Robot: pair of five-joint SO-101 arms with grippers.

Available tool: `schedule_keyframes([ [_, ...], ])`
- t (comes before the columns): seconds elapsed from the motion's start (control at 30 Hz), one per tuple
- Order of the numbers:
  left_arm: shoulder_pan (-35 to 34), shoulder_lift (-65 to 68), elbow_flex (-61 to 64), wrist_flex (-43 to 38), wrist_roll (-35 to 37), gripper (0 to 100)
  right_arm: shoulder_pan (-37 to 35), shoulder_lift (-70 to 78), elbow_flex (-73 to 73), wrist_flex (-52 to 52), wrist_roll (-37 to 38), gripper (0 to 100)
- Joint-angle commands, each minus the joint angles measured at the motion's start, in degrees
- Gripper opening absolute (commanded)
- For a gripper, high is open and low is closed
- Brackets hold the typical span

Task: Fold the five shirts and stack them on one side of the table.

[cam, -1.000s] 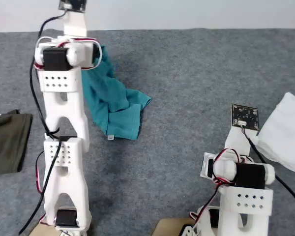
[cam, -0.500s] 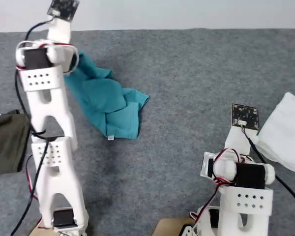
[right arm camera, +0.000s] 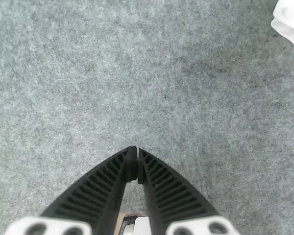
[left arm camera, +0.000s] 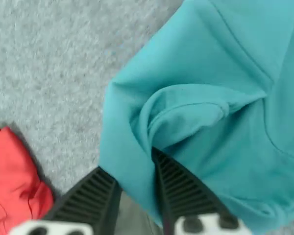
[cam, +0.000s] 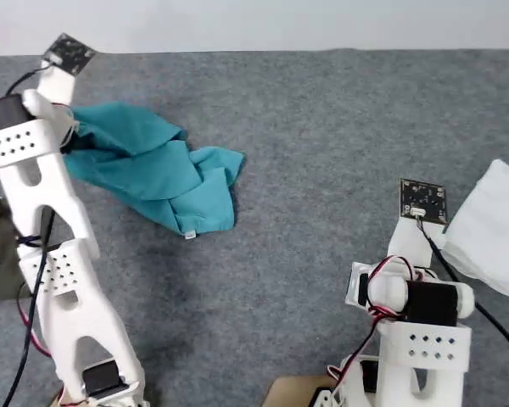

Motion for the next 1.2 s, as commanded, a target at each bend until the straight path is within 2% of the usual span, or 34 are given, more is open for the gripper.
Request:
schedule_keyframes([
  [0.0,-0.18,-4.75,-0.48,1.23,-0.53,7,-0.57,-1.01,-0.62,-1.63,-0.09,0.9],
  [0.23,-0.18,-6.68,0.48,1.23,-0.70,8,-0.57,-1.01,4.57,-7.78,0.00,0.9],
  [0.37,-1.05,-8.18,6.73,1.23,-0.88,19,-0.57,-1.01,8.00,-9.89,0.09,0.9],
  [0.47,-1.23,-10.37,11.65,1.23,-2.11,20,-0.57,-1.01,9.05,-10.86,0.09,0.9],
  [0.63,-0.70,-15.91,17.10,1.14,-2.46,20,-0.57,-2.07,8.70,-8.92,6.33,0.9],
  [0.8,-0.18,-23.56,20.44,1.14,-1.85,20,-0.66,-16.48,10.11,-8.48,7.30,0.9],
  [1.0,-0.18,-32.70,26.59,1.05,3.69,20,-3.30,-38.02,19.43,-9.80,7.56,0.9],
  [1.17,2.46,-40.26,36.70,1.05,6.24,16,-4.88,-44.88,25.58,-13.23,18.20,0.9],
])
